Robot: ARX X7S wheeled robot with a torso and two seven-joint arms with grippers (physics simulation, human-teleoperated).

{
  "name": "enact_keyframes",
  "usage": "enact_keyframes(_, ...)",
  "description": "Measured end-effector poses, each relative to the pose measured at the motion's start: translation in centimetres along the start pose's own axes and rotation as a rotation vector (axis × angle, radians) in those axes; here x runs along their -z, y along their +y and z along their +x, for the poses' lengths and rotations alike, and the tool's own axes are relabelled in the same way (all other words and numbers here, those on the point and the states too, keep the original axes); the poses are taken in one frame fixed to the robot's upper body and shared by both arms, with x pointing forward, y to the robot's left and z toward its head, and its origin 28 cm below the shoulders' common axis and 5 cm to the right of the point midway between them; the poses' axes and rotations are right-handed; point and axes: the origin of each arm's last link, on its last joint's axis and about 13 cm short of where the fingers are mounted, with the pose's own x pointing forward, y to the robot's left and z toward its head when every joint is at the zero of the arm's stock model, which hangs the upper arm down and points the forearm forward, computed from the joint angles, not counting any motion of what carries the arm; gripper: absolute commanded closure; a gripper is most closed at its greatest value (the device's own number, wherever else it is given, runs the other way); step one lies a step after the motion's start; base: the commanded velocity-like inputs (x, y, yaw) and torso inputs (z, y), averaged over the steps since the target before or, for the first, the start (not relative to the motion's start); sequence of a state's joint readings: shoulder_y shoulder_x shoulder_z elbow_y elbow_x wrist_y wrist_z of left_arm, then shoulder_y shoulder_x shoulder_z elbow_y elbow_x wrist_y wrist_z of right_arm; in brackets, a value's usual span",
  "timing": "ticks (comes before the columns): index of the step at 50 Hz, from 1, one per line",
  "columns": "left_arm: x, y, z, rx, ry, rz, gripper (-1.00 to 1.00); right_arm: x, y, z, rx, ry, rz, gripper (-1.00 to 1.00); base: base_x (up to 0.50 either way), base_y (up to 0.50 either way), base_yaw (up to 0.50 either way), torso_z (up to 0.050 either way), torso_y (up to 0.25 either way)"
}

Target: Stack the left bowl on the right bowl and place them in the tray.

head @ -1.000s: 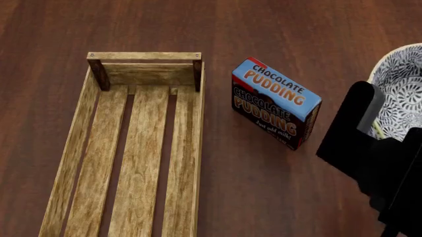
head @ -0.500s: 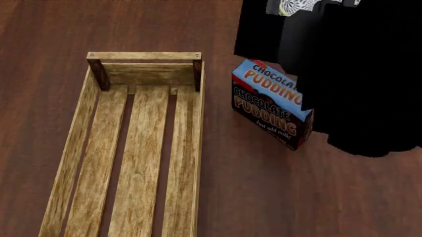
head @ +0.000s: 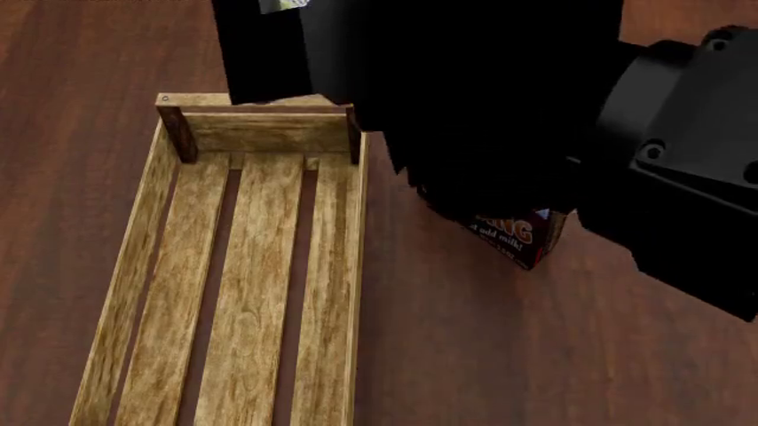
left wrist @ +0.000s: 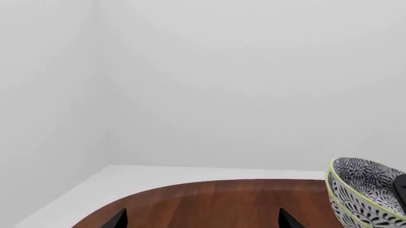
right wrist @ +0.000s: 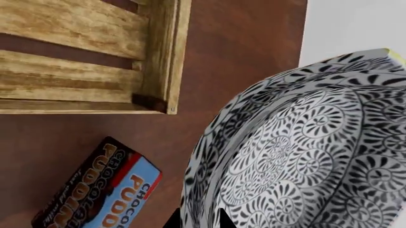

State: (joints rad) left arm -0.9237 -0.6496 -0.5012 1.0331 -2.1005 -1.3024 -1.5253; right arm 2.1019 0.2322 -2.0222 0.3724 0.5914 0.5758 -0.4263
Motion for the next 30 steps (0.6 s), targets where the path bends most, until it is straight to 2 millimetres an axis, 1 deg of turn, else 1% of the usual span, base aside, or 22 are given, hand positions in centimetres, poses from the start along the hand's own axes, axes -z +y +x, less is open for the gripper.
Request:
enact_keyframes(7,0.0,0.1,0.0,-0.002,0.0,0.0,-1.0,-2.4,0.5,0.5,-0.032,-0.08,-0.083,1.0,0.0,0.0,0.0,0.0,0.0)
enact_keyframes(17,0.1,0.1,-0.2,-0.004,0.001,-0.004,-1.0,-5.3,1.9,0.9,-0.087,-0.175,-0.174,1.0,0.0,0.0,0.0,0.0,0.001)
enact_keyframes(23,0.2,0.3,-0.4,-0.008,0.003,-0.005,-1.0,-6.6,2.9,1.2,-0.13,-0.212,-0.209,1.0,0.0,0.0,0.0,0.0,0.002)
enact_keyframes(30,0.3,0.5,-0.7,-0.014,0.006,-0.007,-1.0,-7.7,4.4,1.8,-0.189,-0.238,-0.234,1.0,0.0,0.0,0.0,0.0,0.0)
